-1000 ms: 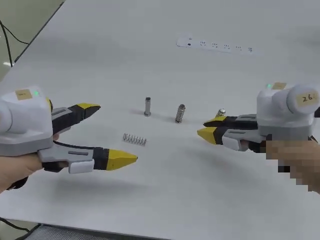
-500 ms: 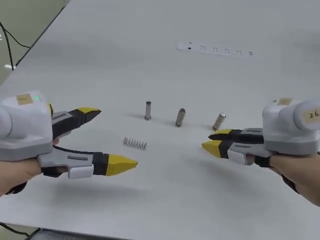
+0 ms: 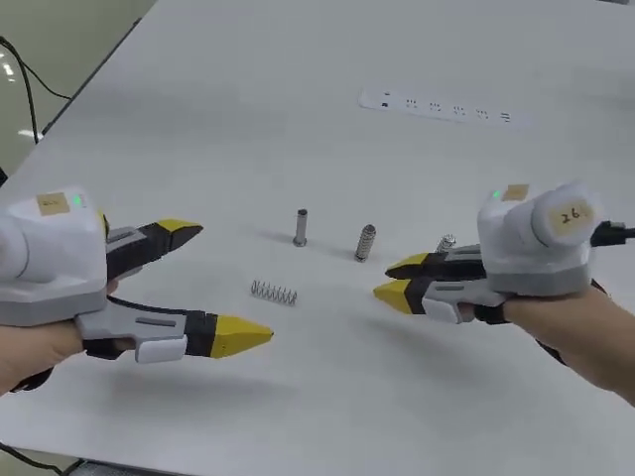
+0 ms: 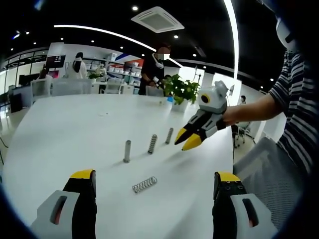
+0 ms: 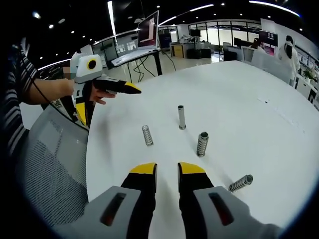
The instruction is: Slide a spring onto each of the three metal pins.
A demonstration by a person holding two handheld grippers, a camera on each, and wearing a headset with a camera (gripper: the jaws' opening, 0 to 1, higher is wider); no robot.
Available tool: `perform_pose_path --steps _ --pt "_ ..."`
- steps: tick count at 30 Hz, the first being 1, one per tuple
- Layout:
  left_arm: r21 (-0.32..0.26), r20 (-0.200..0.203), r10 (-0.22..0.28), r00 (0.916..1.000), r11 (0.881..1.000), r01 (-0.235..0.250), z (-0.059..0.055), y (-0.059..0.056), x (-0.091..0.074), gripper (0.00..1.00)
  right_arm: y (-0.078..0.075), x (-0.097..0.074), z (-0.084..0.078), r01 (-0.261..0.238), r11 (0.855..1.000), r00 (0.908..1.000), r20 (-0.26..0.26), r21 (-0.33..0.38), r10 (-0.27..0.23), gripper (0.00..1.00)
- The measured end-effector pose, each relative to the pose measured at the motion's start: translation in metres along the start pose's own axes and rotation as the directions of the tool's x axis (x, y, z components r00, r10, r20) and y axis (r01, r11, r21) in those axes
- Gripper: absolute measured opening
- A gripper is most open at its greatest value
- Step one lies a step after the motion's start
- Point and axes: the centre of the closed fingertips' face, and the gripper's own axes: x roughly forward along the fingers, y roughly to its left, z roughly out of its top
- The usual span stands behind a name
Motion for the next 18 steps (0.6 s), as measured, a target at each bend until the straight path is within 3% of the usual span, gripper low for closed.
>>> perform_pose_path --steps 9,18 --pt "-0.003 -0.006 0.002 1.0000 1.000 -0.002 -0.003 -0.002 -0.003 0.95 0.024 0.028 0.024 -0.063 0.992 0.9974 -0.041 -0.112 0.059 0.13" --pt "-0.009 -0.003 0.004 1.0000 1.000 -0.004 -0.006 -0.005 -0.004 0.94 0.037 0.060 0.041 -0.108 0.970 0.9919 -0.089 -0.218 0.090 0.13"
